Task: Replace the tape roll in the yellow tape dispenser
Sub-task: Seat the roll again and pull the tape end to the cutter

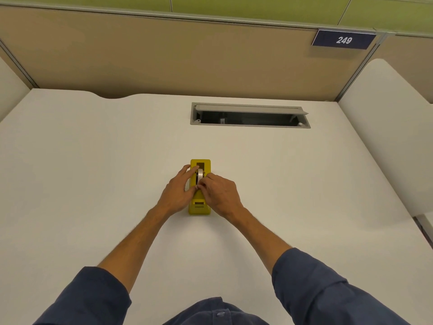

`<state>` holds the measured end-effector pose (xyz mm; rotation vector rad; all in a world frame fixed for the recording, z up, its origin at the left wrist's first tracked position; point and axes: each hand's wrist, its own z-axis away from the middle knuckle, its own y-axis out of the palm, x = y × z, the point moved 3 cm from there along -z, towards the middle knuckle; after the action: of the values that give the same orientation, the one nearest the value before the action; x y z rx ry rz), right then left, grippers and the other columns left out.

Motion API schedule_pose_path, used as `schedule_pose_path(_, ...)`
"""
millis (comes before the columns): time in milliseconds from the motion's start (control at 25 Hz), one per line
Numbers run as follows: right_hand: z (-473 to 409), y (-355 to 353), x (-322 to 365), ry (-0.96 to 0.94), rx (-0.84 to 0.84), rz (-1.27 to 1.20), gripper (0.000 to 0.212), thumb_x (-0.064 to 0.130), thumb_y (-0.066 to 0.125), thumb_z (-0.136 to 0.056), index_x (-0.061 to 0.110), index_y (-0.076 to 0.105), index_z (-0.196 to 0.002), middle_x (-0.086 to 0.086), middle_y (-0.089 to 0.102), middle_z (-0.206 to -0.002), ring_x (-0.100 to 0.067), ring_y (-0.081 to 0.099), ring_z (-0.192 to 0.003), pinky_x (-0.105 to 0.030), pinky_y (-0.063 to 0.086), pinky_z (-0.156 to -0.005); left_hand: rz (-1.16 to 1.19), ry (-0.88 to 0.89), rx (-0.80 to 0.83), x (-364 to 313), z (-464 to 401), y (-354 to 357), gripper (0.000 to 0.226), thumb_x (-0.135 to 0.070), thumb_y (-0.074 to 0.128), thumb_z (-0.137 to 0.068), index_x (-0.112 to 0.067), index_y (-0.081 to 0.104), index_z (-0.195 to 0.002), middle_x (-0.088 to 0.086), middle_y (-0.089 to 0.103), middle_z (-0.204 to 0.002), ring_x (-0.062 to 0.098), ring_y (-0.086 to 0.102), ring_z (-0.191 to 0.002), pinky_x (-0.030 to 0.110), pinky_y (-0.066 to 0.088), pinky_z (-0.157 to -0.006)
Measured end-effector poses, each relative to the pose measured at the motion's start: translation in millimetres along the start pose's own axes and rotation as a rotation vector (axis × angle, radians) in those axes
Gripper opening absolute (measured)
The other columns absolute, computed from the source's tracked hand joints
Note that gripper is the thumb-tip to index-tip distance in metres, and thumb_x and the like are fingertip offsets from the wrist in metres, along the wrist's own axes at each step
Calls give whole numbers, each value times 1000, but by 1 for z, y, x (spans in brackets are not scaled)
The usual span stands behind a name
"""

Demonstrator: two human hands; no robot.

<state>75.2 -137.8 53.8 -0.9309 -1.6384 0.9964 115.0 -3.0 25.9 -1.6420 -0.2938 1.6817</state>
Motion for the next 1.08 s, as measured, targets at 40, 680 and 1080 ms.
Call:
schedule_pose_path(40, 1, 0, 1, 1, -1, -3, 21, 27, 49, -99, 15, 66, -101, -2, 67, -96, -20, 63, -84, -34, 48, -63, 2, 0, -3, 0, -1, 0, 57, -35, 54, -91, -36, 31, -144, -1, 23, -157, 28, 34, -139, 53, 41, -105)
schedule_pose_path(680, 21, -6, 14, 0, 12, -44, 23, 26, 47, -100, 12, 65, -104, -6, 67, -100, -22, 64, -85, -34, 53, -70, 64, 20, -27, -2, 8, 4, 54, -33, 48, -94, -36, 28, -144, -1, 30, -154, 28, 48, -129, 49, 41, -106)
schedule_pose_path(1080, 29, -12, 16, 17, -32, -50, 23, 26, 50, -99, 12, 68, -101, -6, 69, -99, -23, 64, -85, -27, 42, -63, 141, 49, -188, 5, 24, 8, 51, -31, 55, -92, -30, 38, -140, -2, 42, -147, 22, 53, -122, 37, 50, -94)
